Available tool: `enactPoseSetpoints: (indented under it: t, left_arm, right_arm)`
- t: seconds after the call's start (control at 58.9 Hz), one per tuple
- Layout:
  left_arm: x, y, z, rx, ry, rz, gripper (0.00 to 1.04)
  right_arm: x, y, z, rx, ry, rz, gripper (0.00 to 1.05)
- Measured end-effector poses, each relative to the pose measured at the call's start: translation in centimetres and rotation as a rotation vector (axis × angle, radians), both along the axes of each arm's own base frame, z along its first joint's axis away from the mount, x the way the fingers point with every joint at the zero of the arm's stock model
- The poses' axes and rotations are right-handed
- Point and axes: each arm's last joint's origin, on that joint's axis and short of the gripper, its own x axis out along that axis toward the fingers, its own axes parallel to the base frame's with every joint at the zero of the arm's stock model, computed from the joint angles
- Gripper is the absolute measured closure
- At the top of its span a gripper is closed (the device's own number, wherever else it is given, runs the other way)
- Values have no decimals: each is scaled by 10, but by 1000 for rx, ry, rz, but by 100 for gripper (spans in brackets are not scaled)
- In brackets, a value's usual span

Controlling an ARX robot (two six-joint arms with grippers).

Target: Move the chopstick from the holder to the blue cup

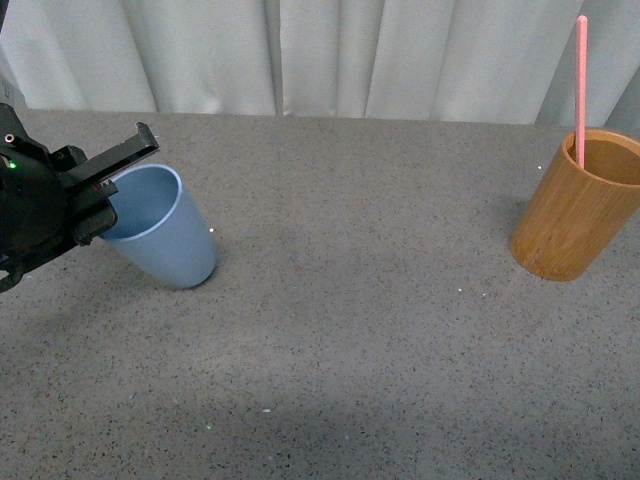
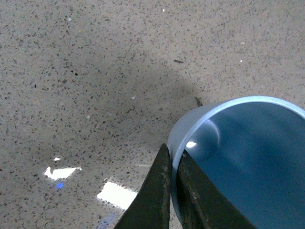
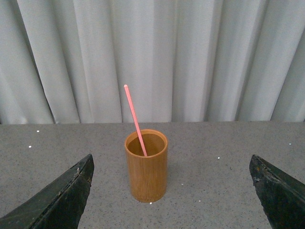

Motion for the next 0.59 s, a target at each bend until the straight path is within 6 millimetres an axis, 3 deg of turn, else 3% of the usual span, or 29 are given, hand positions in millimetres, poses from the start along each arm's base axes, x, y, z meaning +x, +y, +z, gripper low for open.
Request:
enactPoseSetpoints:
  t: [0.339,0.594]
  left_arm:
    - [-6,-19,21,-22,-42,-75,101]
    - [-16,-81,37,-28,-80,-223,101]
  right_arm:
    - [0,0,0,0,0,0,9]
    - [0,0,0,0,0,0,9]
